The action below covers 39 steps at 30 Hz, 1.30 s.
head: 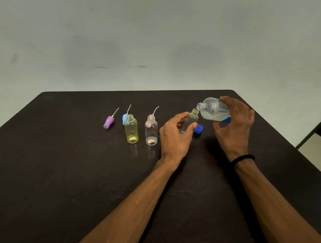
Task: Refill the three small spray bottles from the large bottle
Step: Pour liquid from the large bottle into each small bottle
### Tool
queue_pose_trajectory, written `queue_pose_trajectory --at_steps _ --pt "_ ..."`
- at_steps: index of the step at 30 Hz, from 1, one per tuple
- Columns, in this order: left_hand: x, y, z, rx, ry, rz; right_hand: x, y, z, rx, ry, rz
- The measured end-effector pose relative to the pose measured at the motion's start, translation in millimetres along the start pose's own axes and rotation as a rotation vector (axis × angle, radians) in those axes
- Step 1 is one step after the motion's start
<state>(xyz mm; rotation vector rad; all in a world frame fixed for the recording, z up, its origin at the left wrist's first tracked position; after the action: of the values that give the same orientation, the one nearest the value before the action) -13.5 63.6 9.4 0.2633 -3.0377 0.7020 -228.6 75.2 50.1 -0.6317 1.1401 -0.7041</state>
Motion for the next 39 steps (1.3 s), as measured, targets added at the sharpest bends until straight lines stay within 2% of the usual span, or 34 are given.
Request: queue_pose_trajectory --at_steps 39 --pt "2.5 -0.9 2.4 -0.021 0.012 0.03 -6.9 -1.5 4.2 -0.033 0.03 -0.03"
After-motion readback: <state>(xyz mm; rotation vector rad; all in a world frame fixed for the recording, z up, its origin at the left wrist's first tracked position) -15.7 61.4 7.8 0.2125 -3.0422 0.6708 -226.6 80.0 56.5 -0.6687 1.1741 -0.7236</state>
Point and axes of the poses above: each hand's wrist, its own y-axis away from the middle knuckle, its own x-axis out of the palm, z = x × y, the point moved 10 cm from there along -y, towards the middle knuckle, and after that the axes turned 15 degrees about y, right-handed, at the moved point
